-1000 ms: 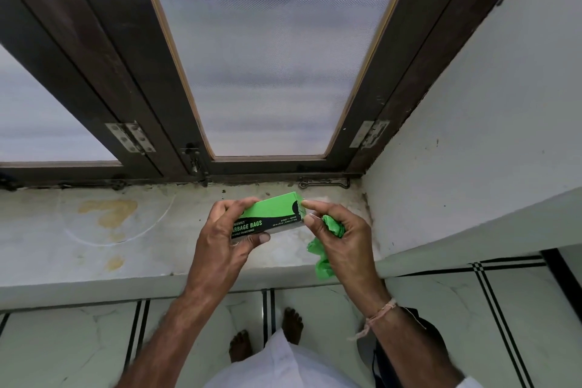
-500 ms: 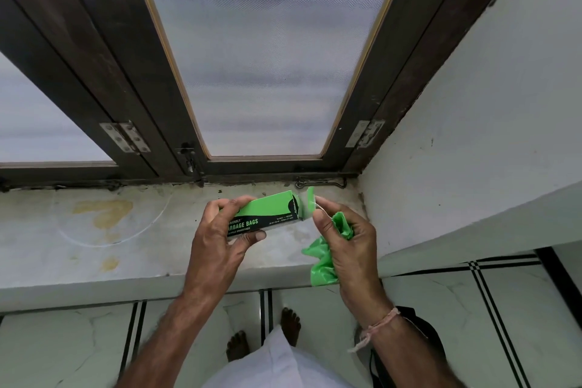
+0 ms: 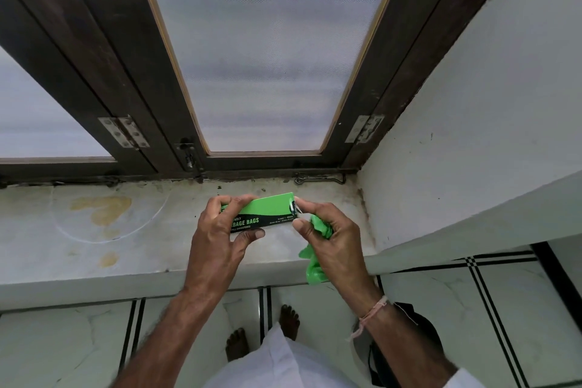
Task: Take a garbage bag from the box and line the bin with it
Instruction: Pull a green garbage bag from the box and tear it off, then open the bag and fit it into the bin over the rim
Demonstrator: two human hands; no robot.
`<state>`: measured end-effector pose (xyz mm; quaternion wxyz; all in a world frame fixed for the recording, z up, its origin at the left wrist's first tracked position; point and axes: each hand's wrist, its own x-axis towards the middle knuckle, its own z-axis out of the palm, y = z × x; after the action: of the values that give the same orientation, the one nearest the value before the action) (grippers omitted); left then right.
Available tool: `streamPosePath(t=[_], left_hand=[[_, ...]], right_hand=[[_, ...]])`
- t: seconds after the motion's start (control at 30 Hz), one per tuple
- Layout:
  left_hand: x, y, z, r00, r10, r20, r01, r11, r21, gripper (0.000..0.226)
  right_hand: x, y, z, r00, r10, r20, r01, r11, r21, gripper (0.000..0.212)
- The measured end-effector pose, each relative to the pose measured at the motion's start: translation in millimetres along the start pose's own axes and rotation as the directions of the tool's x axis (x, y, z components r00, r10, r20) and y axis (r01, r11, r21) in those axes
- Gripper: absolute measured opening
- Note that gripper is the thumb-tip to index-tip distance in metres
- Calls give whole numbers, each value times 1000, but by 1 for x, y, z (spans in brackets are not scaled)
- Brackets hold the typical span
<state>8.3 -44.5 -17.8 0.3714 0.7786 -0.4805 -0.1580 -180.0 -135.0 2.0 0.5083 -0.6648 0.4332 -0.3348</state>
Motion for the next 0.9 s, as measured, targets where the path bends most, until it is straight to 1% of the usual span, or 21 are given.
streamPosePath(t=[0.07, 0.13, 0.17, 0.23, 0.3, 0.33, 0.37, 0.4, 0.43, 0.47, 0.5, 0.53, 0.57, 0.6, 0.67, 0.7, 0.77, 0.8, 0.83, 0.87, 0.9], left_hand=[[5, -10, 5, 1000, -13, 17, 12, 998, 67, 61], [12, -18, 15, 998, -31, 49, 23, 986, 165, 61], [14, -20, 19, 997, -38, 73, 21, 976, 217, 61], [19, -23, 23, 993, -56, 104, 24, 958, 286, 62], [21, -21, 22, 996, -42, 83, 7, 922, 387, 67], [19, -16, 20, 999, 4, 45, -22, 908, 419, 67], [14, -5, 17, 999, 52, 5, -50, 913, 404, 65], [6, 11, 14, 997, 80, -5, -74, 950, 302, 61], [-4, 31, 11, 997, 56, 54, -62, 990, 125, 62], [-14, 49, 11, 986, 19, 168, -7, 998, -69, 69], [-24, 65, 11, 953, -5, 303, 76, 972, -222, 78], [-32, 76, 14, 920, -9, 392, 140, 942, -306, 85], [-40, 83, 16, 908, -8, 418, 163, 928, -335, 87], [-46, 83, 20, 916, -13, 401, 167, 921, -352, 81], [-56, 83, 22, 936, -31, 352, 173, 907, -383, 55], [-60, 78, 24, 940, -45, 339, 189, 895, -405, 43], [-68, 70, 27, 929, -96, 358, 268, 842, -468, 28], [-72, 66, 28, 917, -138, 374, 325, 801, -503, 26], [-79, 65, 29, 909, -181, 376, 369, 769, -522, 28], [-86, 65, 32, 904, -229, 360, 403, 739, -541, 35], [-96, 70, 34, 901, -274, 337, 424, 722, -547, 43]], right_hand=[[3, 2, -3, 994, 105, -10, -105, 994, 30, 25], [4, 5, -6, 974, 210, -86, -205, 976, 71, 20], [4, 5, -8, 958, 265, -110, -253, 961, 110, 22], [2, 4, -11, 920, 384, -83, -364, 912, 189, 29], [-3, 5, -15, 894, 446, -28, -429, 873, 231, 30], [-5, 4, -17, 889, 458, -16, -440, 863, 247, 30], [-8, 2, -18, 885, 466, -18, -444, 855, 268, 31], [-11, -1, -19, 883, 469, -20, -443, 846, 296, 32], [-13, -5, -19, 884, 468, -6, -441, 837, 322, 33], [-17, -10, -19, 888, 460, 32, -441, 828, 346, 35], [-22, -16, -18, 892, 445, 81, -441, 817, 372, 39], [-27, -22, -18, 893, 430, 132, -446, 805, 391, 44], [-33, -27, -18, 894, 416, 165, -446, 802, 398, 47], [-39, -31, -18, 895, 410, 175, -445, 800, 401, 49], [-54, -33, -20, 901, 401, 164, -432, 794, 428, 48], [-60, -30, -22, 905, 401, 140, -420, 796, 436, 45], [-75, -19, -30, 904, 425, 39, -403, 820, 405, 34], [-83, -14, -35, 902, 432, -4, -400, 838, 370, 29], [-94, -10, -42, 902, 430, -31, -397, 857, 329, 30], [-104, -7, -48, 902, 432, -30, -406, 868, 285, 39], [-116, -6, -55, 894, 447, 3, -432, 863, 263, 50]])
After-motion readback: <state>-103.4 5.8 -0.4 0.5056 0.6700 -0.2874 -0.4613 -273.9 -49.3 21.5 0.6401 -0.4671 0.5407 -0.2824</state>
